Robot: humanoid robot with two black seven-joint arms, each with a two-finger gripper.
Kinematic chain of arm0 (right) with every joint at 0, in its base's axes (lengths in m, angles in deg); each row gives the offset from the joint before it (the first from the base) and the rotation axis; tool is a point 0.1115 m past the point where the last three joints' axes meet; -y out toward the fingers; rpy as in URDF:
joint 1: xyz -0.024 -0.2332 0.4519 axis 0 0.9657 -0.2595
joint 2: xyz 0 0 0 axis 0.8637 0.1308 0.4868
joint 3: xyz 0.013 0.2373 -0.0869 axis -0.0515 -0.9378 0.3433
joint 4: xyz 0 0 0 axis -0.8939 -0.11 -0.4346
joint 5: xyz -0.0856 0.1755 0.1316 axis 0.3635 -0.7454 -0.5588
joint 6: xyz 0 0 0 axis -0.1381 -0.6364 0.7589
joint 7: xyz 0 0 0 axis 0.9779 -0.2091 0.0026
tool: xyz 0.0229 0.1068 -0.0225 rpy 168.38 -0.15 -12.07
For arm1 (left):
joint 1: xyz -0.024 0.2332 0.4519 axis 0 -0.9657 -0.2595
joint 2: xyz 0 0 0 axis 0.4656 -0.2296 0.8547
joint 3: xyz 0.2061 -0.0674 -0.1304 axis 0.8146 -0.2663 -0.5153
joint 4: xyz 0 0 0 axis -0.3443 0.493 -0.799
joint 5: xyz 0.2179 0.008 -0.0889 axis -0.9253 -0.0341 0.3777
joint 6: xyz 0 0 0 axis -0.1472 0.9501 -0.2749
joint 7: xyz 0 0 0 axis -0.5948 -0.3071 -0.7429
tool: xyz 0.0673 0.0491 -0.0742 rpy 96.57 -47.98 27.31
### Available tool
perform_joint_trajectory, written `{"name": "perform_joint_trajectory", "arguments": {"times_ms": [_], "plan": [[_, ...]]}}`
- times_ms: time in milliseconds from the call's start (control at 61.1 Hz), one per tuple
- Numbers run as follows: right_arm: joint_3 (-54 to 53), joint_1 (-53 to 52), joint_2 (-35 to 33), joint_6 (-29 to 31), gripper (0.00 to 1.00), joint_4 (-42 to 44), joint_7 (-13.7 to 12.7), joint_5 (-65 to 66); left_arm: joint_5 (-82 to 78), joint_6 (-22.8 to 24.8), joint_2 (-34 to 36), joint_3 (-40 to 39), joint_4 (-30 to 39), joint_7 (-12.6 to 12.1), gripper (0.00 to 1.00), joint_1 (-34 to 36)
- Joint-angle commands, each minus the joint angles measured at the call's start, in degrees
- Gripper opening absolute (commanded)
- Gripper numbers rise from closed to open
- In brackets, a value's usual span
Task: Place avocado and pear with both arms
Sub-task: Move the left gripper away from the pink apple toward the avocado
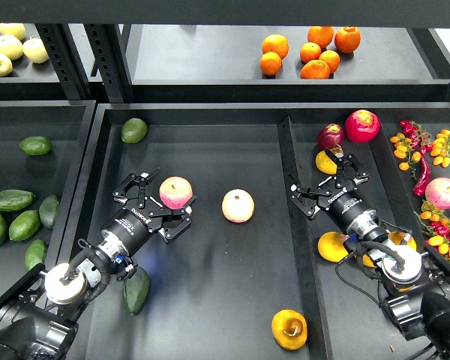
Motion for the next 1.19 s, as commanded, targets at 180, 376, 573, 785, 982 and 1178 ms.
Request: {"name": "perform_joint_trajectory", "arguments": {"times_ms": [180, 376, 573, 785, 982, 1178], "plan": [[0.27, 0.02, 0.00, 0.00, 0.99, -0.32, 0.35, 0.08, 0.11, 0.00, 0.00, -0.49, 0.07, 0.42, 0.99, -0.62], [0.28, 0.02, 0.00, 0.00, 0.99, -0.41, 0.35, 0.08, 0.02, 0.00, 0.00, -0.49, -0.01, -0.72, 0.99, -0.44], [0.28, 0.02, 0.00, 0.00, 0.99, -0.59, 0.35, 0.08, 0.02, 0.00, 0.00, -1.02, 0.16, -4.41, 0.99, 0.70], [0.19, 0.02, 0.00, 0.00, 0.99, -0.67, 0.43, 0.08, 0.11, 0.00, 0.00, -0.50, 0.25, -9.03, 0.99, 4.04], [0.27, 0.11, 0.00, 0.00, 0.99, -0.67, 0.43, 0.08, 0.11, 0.00, 6.14, 3.54, -0.01, -9.03, 0.99, 10.19], [0.28, 0.11, 0.00, 0.00, 0.99, -0.67, 0.52, 0.17, -1.82, 0.00, 18.10, 19.19, 0.34, -9.03, 0.99, 17.84]]}}
